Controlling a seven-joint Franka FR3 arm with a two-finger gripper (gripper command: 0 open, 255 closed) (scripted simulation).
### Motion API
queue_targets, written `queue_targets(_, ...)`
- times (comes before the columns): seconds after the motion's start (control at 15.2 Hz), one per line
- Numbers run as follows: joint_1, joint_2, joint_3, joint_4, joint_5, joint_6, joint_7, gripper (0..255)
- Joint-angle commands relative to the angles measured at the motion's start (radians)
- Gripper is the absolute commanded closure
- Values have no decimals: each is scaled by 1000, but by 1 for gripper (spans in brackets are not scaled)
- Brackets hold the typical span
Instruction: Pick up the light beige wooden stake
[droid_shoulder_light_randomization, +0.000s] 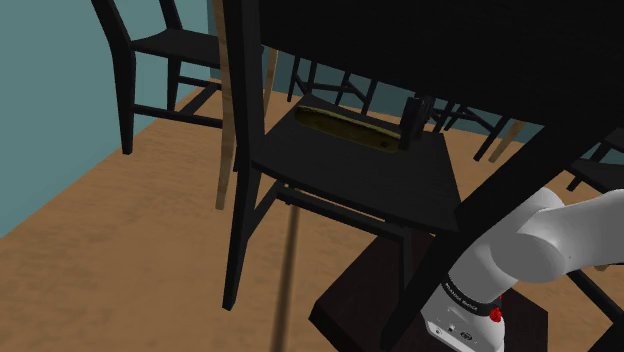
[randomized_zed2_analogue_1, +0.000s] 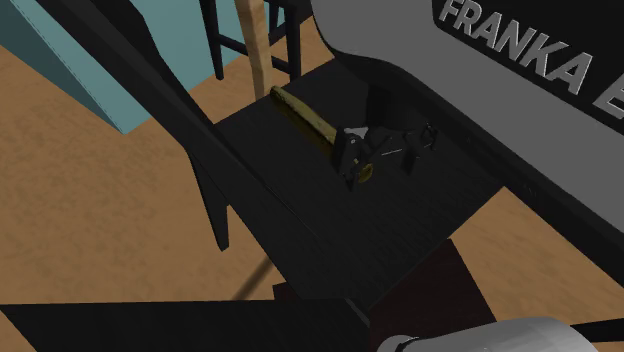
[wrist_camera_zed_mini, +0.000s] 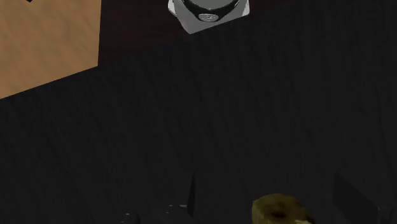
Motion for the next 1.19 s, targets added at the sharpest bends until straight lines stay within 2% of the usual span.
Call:
queue_targets(0.0, 0, 0, 0, 0, 0, 0, 0, 0)
queue_targets(0.66, 86, 280, 88, 255, -70, 168, -148, 0)
queue_targets(1.12, 89, 281, 95, 178, -70, 251, -150, 0)
